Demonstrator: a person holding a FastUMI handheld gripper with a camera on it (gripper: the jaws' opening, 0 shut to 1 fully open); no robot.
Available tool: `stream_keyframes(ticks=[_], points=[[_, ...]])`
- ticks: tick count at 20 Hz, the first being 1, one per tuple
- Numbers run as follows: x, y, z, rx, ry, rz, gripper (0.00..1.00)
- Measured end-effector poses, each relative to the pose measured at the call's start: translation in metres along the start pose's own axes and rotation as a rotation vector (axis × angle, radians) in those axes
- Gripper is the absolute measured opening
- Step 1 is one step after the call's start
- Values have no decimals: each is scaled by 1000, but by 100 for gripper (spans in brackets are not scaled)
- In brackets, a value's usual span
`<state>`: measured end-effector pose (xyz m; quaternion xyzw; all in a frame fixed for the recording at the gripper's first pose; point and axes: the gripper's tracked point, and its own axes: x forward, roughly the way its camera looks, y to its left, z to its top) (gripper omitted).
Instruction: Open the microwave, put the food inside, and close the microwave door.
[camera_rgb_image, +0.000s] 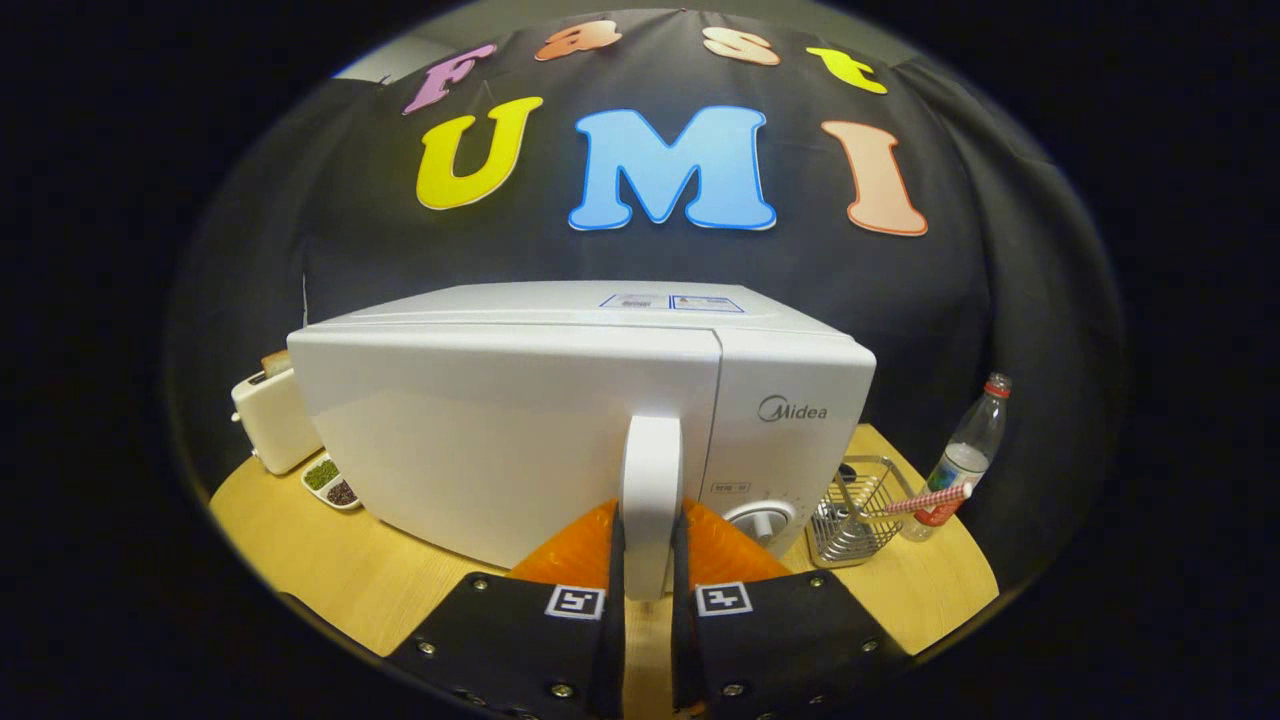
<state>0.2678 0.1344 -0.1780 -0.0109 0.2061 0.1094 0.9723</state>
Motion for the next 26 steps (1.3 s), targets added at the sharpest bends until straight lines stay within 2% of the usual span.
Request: stream_keyframes(ticks=[1, 4, 7, 11, 15, 26], points=[[-4, 1, 2, -7, 4, 9, 12], [-12, 3, -3, -11, 38, 22, 12], [-36, 11, -11, -58, -5, 8, 12], [-62, 23, -23, -16, 18, -3, 12], [-92, 42, -34, -30, 30, 17, 24], [-160, 98, -67, -66, 71, 20, 25]])
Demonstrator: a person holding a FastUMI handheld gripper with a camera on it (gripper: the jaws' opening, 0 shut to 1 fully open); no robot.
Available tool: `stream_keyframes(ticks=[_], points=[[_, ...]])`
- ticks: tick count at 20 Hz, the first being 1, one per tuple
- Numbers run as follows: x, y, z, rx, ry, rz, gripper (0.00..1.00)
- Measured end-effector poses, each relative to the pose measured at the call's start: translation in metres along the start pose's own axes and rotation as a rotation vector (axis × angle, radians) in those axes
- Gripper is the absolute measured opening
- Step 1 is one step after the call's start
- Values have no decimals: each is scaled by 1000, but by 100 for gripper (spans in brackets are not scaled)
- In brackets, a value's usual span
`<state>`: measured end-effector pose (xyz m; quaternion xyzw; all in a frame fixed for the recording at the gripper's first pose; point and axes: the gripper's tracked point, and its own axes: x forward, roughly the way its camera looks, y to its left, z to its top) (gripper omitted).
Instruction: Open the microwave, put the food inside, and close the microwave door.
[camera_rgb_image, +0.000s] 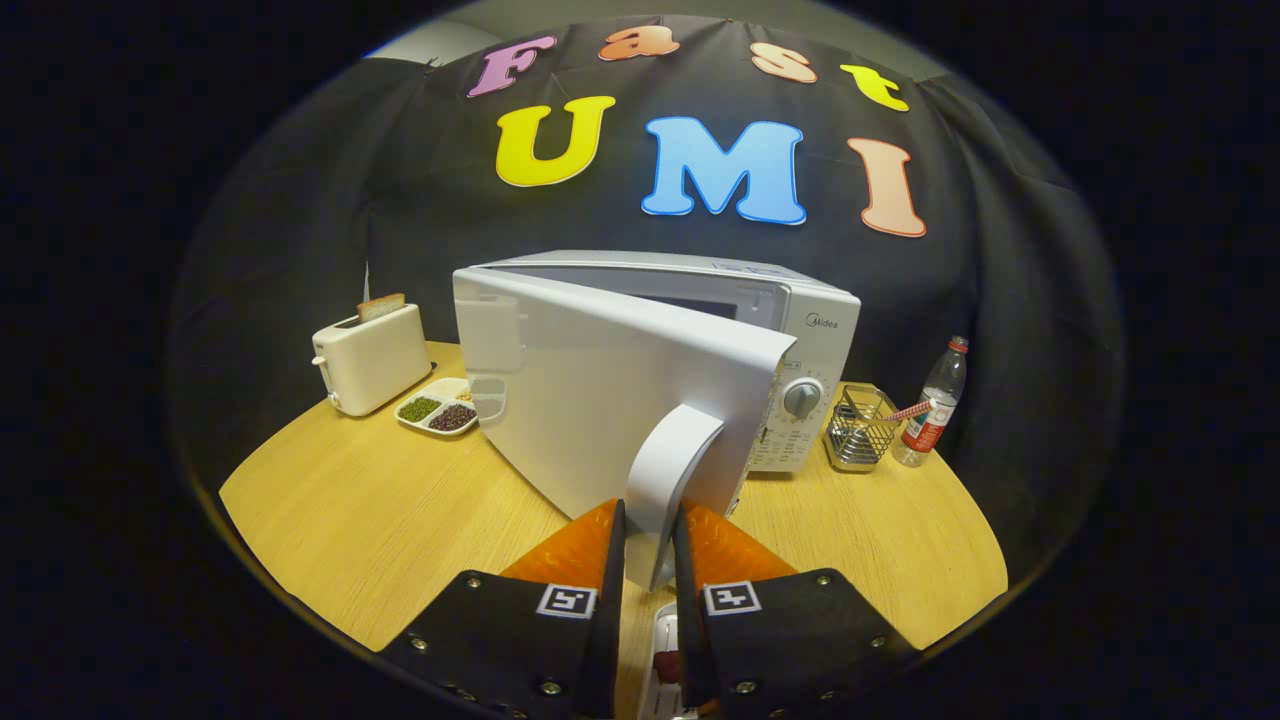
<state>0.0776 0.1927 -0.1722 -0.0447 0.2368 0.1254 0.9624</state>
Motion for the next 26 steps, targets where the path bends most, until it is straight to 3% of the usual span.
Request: stream_keyframes(ticks=[18, 21, 23, 26], points=[[-64, 121, -20, -68, -18, 68, 27], [-72, 150, -24, -70, -16, 111, 28], [-79, 166, -23, -79, -14, 133, 36], [-91, 195, -26, -73, -4, 205, 36]])
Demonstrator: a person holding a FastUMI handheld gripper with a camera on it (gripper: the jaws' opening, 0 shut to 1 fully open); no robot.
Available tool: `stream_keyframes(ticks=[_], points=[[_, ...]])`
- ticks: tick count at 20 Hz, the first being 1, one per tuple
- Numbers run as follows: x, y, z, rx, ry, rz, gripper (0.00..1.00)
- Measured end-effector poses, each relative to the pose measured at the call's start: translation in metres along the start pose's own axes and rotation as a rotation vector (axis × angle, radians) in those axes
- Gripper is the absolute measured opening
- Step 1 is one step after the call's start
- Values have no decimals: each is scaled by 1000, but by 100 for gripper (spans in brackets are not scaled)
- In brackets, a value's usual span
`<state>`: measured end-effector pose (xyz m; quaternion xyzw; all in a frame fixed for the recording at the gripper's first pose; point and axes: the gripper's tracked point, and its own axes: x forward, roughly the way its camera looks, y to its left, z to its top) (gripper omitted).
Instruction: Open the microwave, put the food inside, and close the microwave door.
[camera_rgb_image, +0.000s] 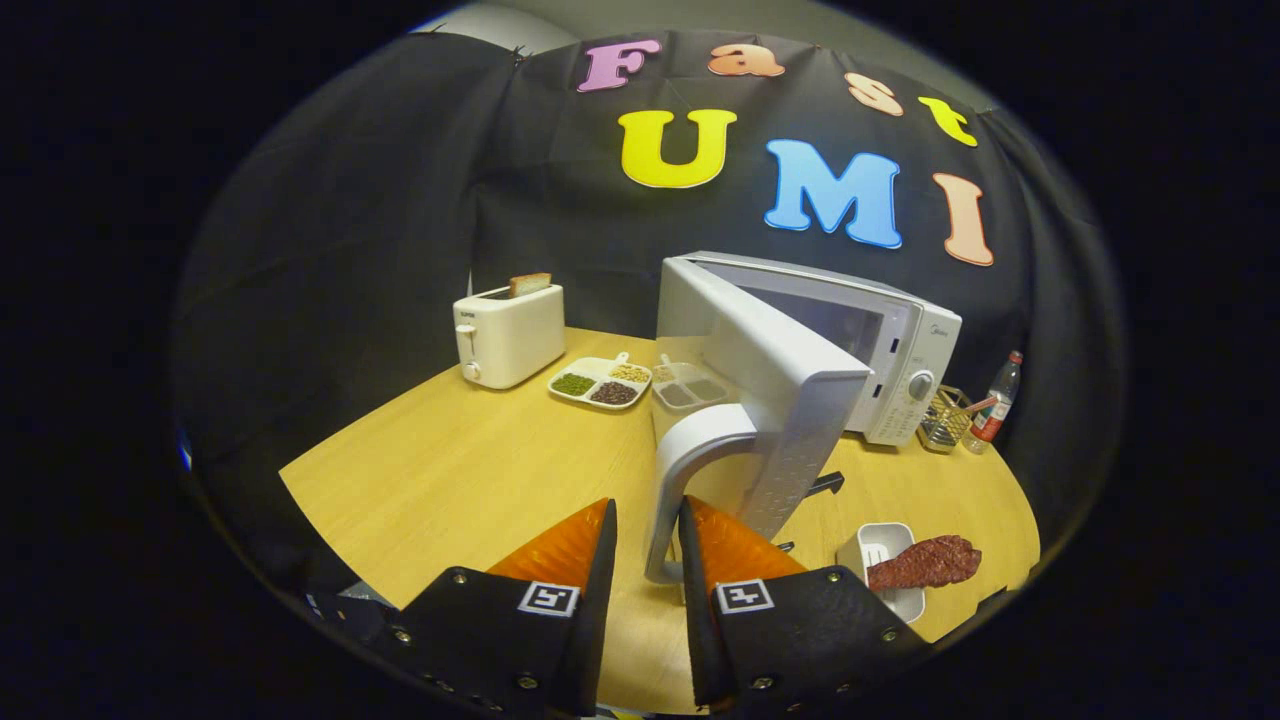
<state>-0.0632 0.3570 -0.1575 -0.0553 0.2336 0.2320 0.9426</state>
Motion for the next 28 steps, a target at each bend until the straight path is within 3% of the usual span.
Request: stream_keyframes(ticks=[7, 8, 9, 10, 11, 12, 15, 21, 28], points=[[-38, 67, 10, 14, 0, 337, 38], [-47, 67, 18, 34, -10, 374, 46], [-55, 64, 25, 50, -20, 401, 69], [-62, 58, 31, 64, -30, 418, 80], [-68, 51, 38, 80, -43, 431, 98], [-70, 41, 45, 98, -58, 436, 98], [-79, -2, 61, 144, -93, 418, 99], [-71, -116, 61, 269, -85, 274, 99], [-59, -244, 16, 347, -21, 86, 99]])
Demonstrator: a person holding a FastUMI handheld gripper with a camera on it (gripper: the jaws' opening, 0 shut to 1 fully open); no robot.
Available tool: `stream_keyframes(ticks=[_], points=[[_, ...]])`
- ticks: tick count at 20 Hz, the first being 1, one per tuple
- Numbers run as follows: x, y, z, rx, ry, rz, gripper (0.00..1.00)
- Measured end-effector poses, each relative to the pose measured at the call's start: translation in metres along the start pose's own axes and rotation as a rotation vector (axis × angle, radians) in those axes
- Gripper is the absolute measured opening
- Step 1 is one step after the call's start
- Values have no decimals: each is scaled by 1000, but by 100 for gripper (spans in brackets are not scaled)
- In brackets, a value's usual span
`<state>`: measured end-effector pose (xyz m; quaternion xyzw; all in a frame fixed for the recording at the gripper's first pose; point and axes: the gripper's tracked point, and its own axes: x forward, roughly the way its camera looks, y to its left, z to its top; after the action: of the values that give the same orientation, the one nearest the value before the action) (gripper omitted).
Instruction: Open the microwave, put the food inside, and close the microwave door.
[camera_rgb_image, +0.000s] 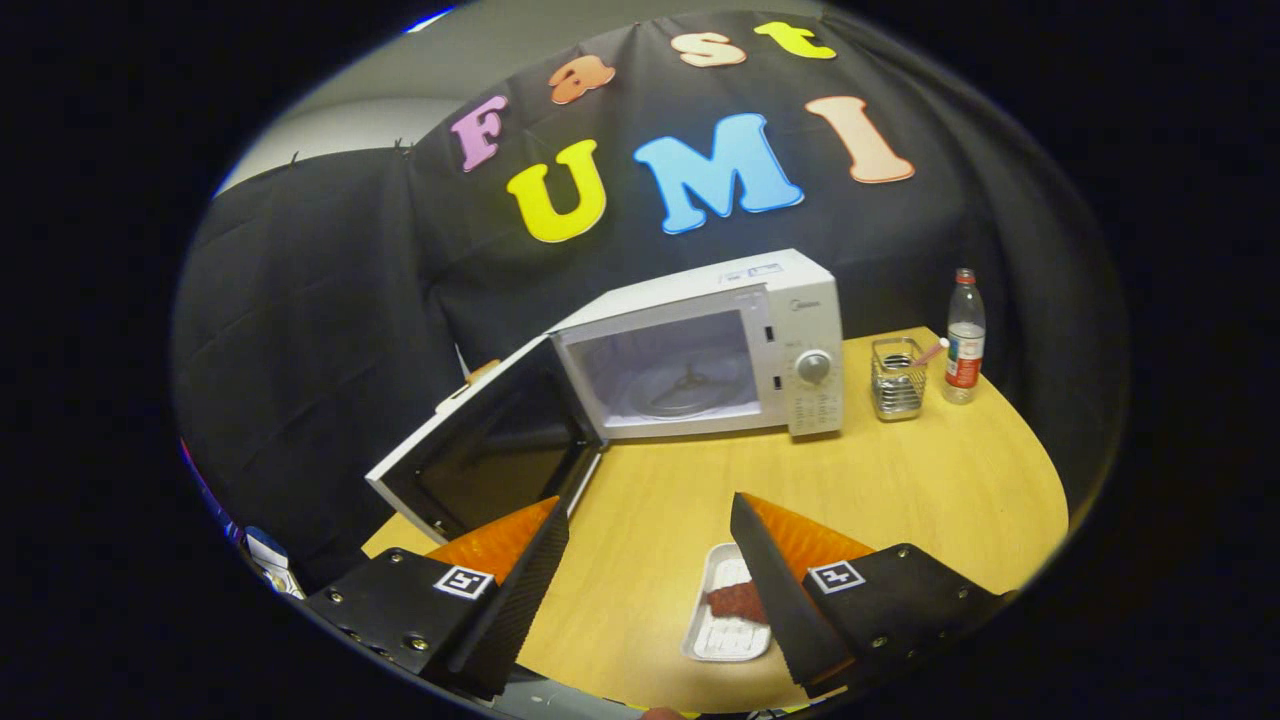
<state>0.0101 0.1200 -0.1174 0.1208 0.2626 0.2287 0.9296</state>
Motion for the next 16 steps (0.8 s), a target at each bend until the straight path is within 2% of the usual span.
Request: stream_keyframes(ticks=[3, 9, 15, 16], points=[[2, -41, -16, 50, 39, -46, 99], [13, -89, -58, 272, 159, -60, 98], [25, -93, -97, 514, 274, 22, 95], [25, -92, -101, 548, 285, 26, 89]])
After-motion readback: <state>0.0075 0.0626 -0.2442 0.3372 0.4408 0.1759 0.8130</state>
